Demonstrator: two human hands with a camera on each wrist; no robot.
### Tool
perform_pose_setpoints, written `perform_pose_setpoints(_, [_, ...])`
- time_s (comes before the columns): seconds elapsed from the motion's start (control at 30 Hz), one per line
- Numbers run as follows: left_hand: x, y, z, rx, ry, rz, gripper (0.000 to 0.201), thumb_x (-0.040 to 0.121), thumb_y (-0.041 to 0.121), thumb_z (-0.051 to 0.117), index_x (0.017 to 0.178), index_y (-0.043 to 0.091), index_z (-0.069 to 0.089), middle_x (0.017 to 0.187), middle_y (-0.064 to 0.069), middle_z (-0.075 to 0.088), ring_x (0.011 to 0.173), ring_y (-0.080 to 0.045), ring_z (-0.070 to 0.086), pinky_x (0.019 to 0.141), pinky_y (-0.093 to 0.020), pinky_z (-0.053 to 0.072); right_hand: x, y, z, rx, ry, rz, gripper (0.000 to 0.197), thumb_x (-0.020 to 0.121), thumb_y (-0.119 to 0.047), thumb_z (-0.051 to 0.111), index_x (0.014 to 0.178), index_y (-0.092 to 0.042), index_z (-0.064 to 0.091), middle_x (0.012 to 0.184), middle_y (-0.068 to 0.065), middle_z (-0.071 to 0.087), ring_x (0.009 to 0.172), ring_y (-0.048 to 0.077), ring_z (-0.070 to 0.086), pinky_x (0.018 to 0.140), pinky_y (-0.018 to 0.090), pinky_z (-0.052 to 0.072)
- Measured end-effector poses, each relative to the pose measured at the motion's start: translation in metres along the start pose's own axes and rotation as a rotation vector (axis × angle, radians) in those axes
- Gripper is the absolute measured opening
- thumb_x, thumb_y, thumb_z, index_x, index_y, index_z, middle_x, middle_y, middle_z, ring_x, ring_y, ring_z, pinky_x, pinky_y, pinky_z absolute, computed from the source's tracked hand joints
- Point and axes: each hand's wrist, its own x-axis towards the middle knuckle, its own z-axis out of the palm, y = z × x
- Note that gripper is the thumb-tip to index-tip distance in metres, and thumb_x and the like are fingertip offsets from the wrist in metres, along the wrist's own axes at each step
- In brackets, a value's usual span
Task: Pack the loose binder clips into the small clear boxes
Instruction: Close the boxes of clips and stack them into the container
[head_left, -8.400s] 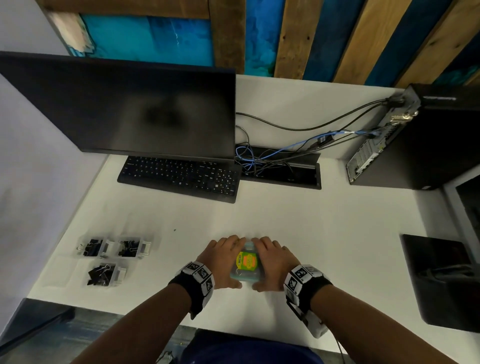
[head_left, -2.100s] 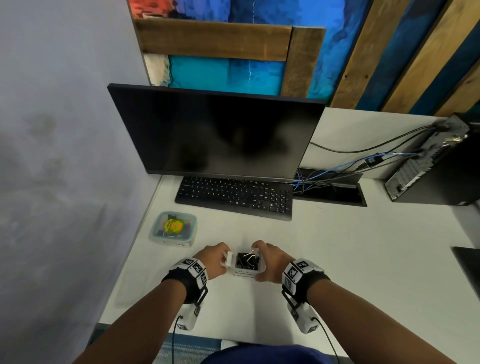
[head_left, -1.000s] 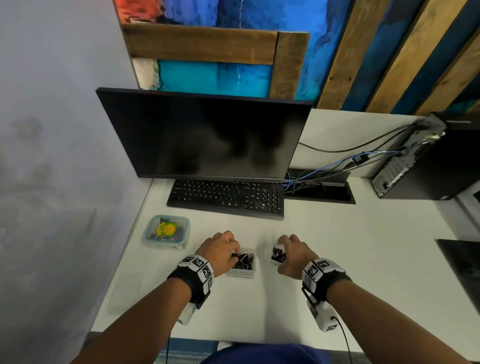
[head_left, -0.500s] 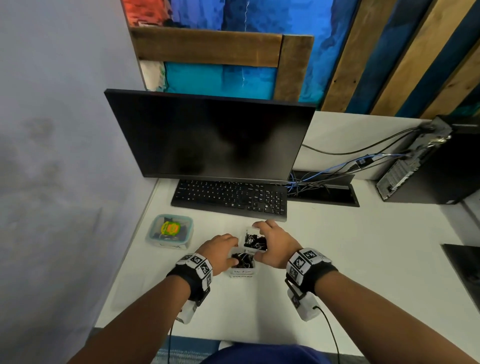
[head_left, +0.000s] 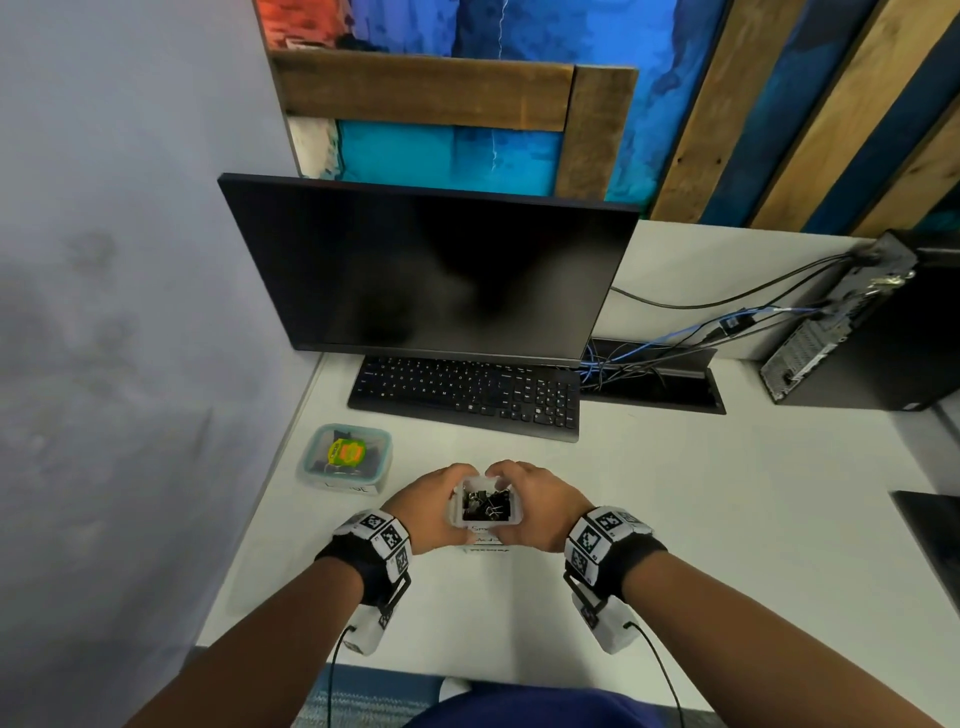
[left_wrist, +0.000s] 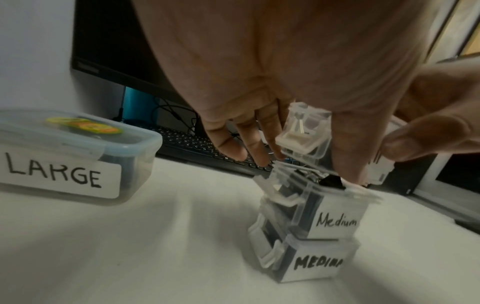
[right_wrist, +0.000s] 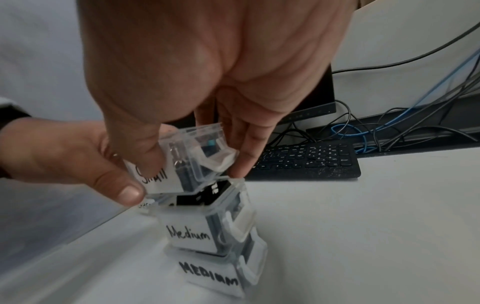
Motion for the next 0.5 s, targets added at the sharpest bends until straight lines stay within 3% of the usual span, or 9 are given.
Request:
perform_pose_setpoints(0.13, [-0.0026, -0.0001, 0.0029, 0.009, 0.023, -0.026, 0.083, 0.070, 0.032, 0.083, 0.136, 0.035, 0.033, 0.128, 0.012, 0.050, 0.109, -0.011, 0.055, 0.093, -0.028, 0.048, 0.0017, -0.0014, 0.0059, -0.007, 0.002, -0.015, 0.078, 0.074, -0.034, 0.076, 0.141, -0.020, 0.040, 0.128, 0.003, 0.055, 0.112, 0.020, 0.058, 0.093, 0.028, 0.049])
perform_pose_setpoints(0.27, [-0.0003, 0.0034, 0.0068, 0.063, 0.038, -0.027, 0.072, 0.073, 0.030, 0.079, 0.131, 0.034, 0.037, 0.124, 0.010, 0.054, 0.107, -0.010, 0.054, 0.088, -0.025, 0.047, 0.0035, 0.0021, 0.0052, 0.020, 0.006, -0.019, 0.078, 0.073, -0.031, 0.076, 0.142, -0.021, 0.040, 0.129, 0.002, 0.053, 0.113, 0.019, 0.056, 0.095, 0.030, 0.049])
perform_pose_setpoints(0.5, [0.0037, 0.0064, 0.0096, 0.069, 0.030, -0.051, 0.073, 0.071, 0.031, 0.079, 0.129, 0.036, 0.035, 0.124, 0.012, 0.052, 0.109, -0.013, 0.055, 0.091, -0.035, 0.050, 0.0070, 0.0068, -0.0002, 0.002, -0.058, -0.014, 0.073, 0.073, -0.027, 0.076, 0.136, -0.028, 0.040, 0.119, 0.001, 0.057, 0.105, 0.020, 0.059, 0.091, 0.033, 0.052])
